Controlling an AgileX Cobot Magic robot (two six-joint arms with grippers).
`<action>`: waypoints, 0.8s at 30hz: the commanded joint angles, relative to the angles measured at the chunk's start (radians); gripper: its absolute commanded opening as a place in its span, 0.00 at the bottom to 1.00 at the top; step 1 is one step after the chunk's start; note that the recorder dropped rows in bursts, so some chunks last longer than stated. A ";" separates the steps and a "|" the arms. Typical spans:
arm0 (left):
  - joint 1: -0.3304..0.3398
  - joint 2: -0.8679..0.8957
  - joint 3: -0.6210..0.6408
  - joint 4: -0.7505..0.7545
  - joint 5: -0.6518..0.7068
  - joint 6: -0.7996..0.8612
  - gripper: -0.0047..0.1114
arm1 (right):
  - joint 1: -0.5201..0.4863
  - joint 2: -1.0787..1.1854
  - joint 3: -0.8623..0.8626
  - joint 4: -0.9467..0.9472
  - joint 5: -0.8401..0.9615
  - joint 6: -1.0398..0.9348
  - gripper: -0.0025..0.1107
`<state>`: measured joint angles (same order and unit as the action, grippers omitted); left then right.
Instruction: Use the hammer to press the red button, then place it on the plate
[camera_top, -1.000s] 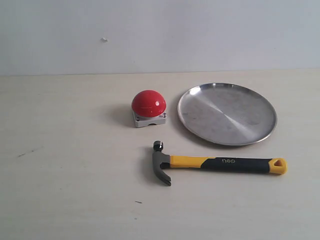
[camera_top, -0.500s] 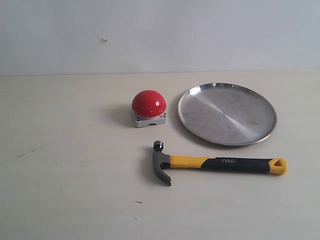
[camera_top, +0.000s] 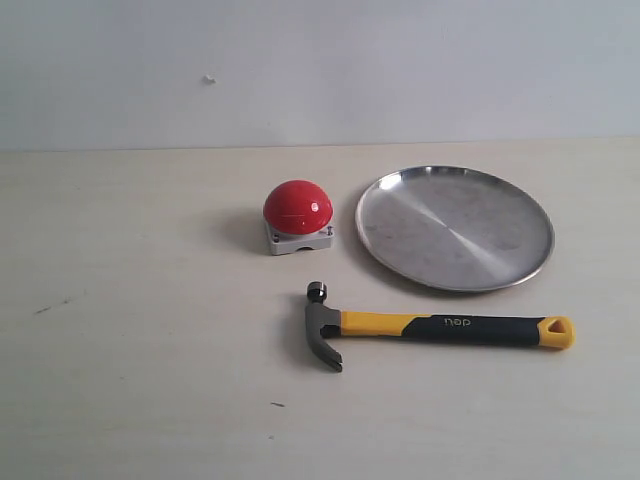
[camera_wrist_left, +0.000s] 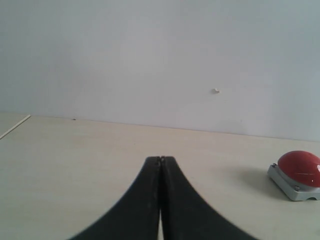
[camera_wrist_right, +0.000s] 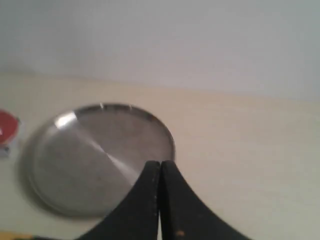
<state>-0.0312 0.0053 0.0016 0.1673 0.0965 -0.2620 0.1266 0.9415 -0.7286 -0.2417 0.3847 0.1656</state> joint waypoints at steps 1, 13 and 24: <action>0.001 -0.005 -0.002 -0.008 -0.013 -0.001 0.04 | 0.001 0.204 -0.232 0.026 0.372 -0.304 0.02; 0.001 -0.005 -0.002 -0.008 -0.013 -0.001 0.04 | 0.001 0.541 -0.468 0.289 0.789 -1.061 0.02; 0.001 -0.005 -0.002 -0.008 -0.013 -0.001 0.04 | 0.074 0.669 -0.468 0.633 0.784 -1.562 0.02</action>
<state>-0.0312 0.0053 0.0016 0.1673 0.0965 -0.2620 0.1570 1.5928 -1.1873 0.4244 1.2041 -1.3677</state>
